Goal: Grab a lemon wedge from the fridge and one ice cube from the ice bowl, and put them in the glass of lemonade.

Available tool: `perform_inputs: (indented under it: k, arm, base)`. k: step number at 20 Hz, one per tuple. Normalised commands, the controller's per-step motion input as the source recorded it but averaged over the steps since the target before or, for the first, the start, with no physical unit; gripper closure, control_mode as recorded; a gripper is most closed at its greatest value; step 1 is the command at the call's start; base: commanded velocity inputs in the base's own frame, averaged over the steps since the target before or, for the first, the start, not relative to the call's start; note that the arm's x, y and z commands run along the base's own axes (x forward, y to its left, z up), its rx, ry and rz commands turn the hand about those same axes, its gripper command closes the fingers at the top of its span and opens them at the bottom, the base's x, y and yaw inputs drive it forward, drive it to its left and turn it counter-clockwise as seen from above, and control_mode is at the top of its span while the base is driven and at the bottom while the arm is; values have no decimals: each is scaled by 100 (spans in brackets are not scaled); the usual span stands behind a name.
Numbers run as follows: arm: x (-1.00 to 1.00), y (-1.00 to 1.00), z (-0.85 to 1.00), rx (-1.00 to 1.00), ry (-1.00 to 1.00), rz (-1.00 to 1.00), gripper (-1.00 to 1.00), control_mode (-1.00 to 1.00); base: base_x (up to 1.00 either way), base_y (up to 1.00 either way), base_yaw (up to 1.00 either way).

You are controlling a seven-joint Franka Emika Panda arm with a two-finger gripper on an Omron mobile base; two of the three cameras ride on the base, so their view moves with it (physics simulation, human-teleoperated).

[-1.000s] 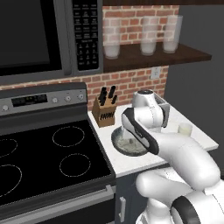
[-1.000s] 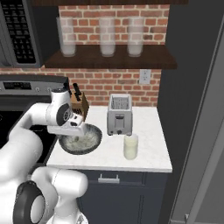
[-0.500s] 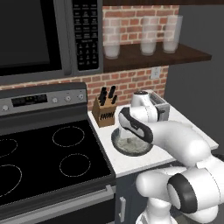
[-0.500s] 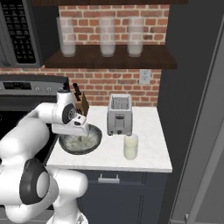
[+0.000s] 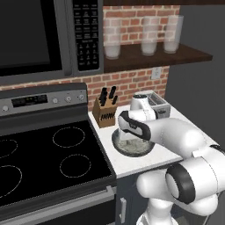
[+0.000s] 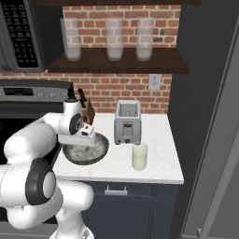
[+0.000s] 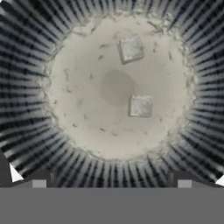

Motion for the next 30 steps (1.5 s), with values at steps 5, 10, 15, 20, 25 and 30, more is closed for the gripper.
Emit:
perform_inputs:
  k: [5,10,15,20,25,30]
  arm:
    - [31,-1,-4,0,-2,0,-100,-100]
    - [25,0,-26,0,-3,0,-100,-100]
    - [25,0,-29,0,-4,0,-100,-100]
    - [30,-1,-23,0,-3,0,-100,-100]
    - [34,-5,-20,0,-3,0,-100,-100]
    - [35,-3,-17,0,-2,0,-100,-100]
  base:
    - [0,0,0]
    - [0,0,0]
    - [0,0,0]
    - [0,0,0]
    - [0,0,0]
    - [0,0,0]
